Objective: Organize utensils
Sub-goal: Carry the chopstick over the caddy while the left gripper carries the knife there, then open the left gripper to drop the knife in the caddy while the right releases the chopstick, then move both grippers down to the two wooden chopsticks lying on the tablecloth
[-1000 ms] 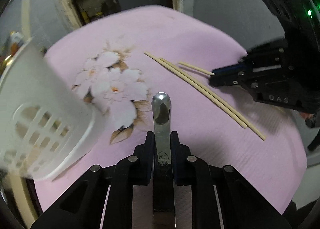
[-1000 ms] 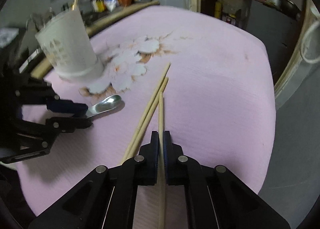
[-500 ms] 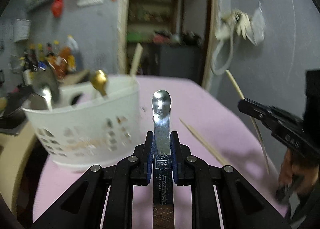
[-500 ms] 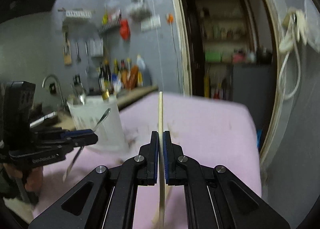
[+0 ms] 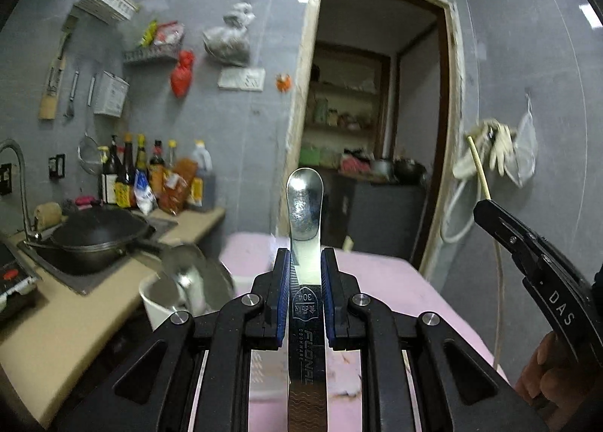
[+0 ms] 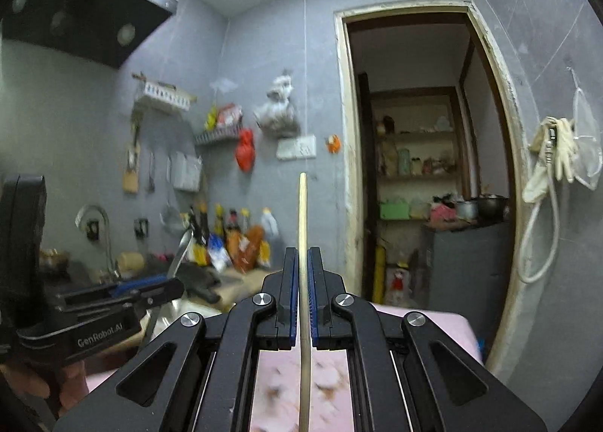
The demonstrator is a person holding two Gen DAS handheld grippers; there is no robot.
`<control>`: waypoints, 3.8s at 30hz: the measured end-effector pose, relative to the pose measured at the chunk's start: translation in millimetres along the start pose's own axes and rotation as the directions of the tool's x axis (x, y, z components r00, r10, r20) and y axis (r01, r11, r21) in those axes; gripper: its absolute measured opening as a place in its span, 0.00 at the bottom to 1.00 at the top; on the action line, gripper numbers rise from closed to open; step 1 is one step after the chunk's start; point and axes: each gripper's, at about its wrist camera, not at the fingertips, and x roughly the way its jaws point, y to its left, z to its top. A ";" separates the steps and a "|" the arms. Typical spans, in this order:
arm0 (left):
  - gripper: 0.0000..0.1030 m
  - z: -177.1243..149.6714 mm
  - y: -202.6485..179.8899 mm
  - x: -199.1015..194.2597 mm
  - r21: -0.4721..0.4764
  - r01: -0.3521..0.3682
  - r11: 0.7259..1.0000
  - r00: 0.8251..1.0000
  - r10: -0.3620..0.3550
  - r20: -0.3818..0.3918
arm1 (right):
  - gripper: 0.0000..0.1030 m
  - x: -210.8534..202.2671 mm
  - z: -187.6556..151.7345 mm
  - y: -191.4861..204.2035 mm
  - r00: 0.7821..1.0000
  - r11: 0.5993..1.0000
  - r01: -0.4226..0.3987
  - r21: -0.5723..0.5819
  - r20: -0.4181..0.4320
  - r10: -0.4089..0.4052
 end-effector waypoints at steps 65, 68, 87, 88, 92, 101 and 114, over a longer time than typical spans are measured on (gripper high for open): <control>0.28 -20.4 102.9 35.2 -0.156 -0.128 0.979 0.978 0.150 0.143 | 0.23 118.9 -53.2 40.4 0.993 0.987 -0.073 0.143 0.105 0.058; 0.32 -18.0 104.7 32.9 -0.172 -0.123 0.977 0.979 0.147 0.139 | 0.28 115.6 -47.7 39.7 0.993 0.987 -0.058 0.149 0.111 0.042; 0.82 -11.8 73.2 -5.5 -0.076 -0.133 0.988 0.986 0.140 0.095 | 1.00 34.9 -26.9 2.2 0.999 0.995 -0.023 0.094 0.038 0.019; 0.83 -11.7 68.4 -7.2 -0.060 -0.143 0.988 0.983 0.149 0.103 | 1.00 32.6 -26.1 0.4 0.999 0.995 -0.018 0.093 0.035 0.015; 0.84 -11.1 56.0 -12.6 -0.035 -0.148 0.988 0.982 0.151 0.111 | 1.00 17.3 -24.5 -7.3 1.000 0.997 0.007 0.080 0.028 -0.009; 0.84 -18.3 27.6 -30.4 -0.013 -0.084 0.996 0.993 0.084 0.080 | 1.00 -14.0 -26.0 -27.0 0.997 0.997 0.073 0.034 -0.024 -0.072; 0.84 -52.3 -30.7 -11.8 -0.005 0.109 0.994 0.975 -0.108 -0.192 | 1.00 -45.5 -61.4 -65.9 0.943 0.986 0.163 -0.035 -0.289 -0.166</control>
